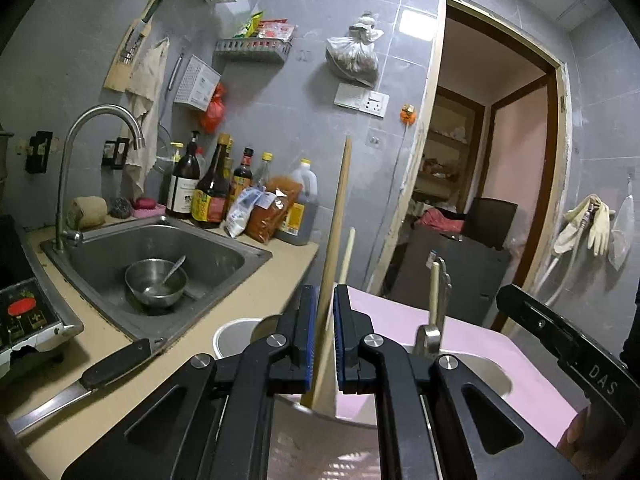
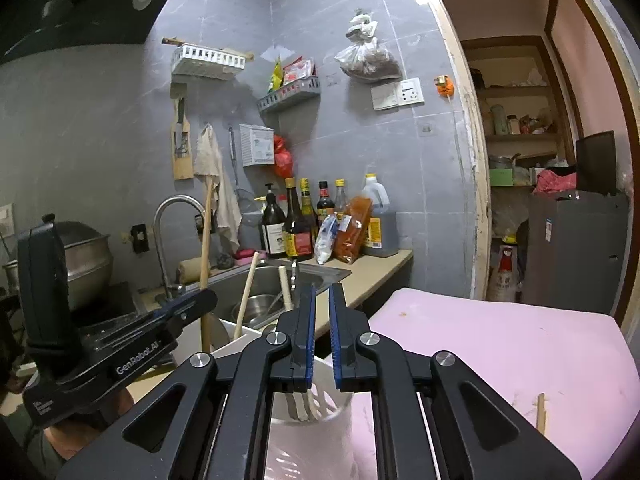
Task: Organize utensils
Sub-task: 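Lower the chopstick and fork into the white caddy and open both grippers, then move both grippers back over the remaining chopsticks and spoon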
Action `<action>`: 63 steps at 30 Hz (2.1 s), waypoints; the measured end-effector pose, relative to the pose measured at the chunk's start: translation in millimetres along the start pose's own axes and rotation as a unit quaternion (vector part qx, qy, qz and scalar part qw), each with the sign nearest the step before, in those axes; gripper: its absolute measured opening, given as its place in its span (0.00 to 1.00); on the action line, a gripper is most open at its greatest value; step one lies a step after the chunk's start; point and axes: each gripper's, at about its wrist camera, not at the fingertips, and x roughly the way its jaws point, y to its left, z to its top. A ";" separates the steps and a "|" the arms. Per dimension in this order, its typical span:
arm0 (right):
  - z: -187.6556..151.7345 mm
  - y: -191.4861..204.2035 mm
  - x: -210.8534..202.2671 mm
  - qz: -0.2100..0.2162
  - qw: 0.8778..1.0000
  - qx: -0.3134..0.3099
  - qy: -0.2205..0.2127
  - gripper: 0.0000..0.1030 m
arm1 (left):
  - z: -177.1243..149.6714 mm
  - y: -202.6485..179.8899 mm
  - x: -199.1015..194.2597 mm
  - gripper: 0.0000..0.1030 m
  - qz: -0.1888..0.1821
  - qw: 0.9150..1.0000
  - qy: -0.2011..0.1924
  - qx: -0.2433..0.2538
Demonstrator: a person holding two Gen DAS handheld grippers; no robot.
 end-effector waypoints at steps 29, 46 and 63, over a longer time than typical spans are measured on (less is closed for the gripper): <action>18.7 -81.3 -149.6 -0.127 0.989 -0.012 -0.075 0.65 | 1.0 -132.6 -32.7 0.57 -0.100 0.992 0.020 0.069; -10.1 -119.1 -196.5 -0.179 0.981 -0.018 -0.073 1.00 | -33.8 -172.9 -30.8 0.98 -0.136 0.986 0.053 0.076; -48.6 -149.3 -174.4 -0.158 0.982 0.002 0.101 1.00 | -90.9 -198.5 22.0 0.98 -0.141 0.948 0.247 0.143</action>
